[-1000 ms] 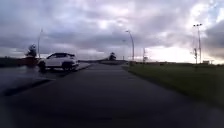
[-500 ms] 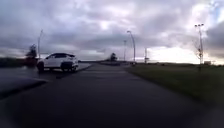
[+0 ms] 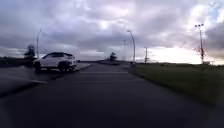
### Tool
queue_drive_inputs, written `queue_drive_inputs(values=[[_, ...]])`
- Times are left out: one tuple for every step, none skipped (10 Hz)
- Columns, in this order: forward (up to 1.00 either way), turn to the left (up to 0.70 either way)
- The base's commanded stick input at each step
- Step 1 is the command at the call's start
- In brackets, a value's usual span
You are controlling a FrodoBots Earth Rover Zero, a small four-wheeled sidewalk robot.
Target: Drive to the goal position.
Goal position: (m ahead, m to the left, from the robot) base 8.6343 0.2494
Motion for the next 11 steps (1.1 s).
queue_drive_inputs(values=[[0.70, -0.19], [0.70, -0.24], [0.70, -0.26], [0.70, -0.23], [0.70, -0.20], [0.70, -0.17], [0.70, -0.14], [0.70, -0.11], [0.70, -0.09], [0.70, -0.06], [0.70, -0.03]])
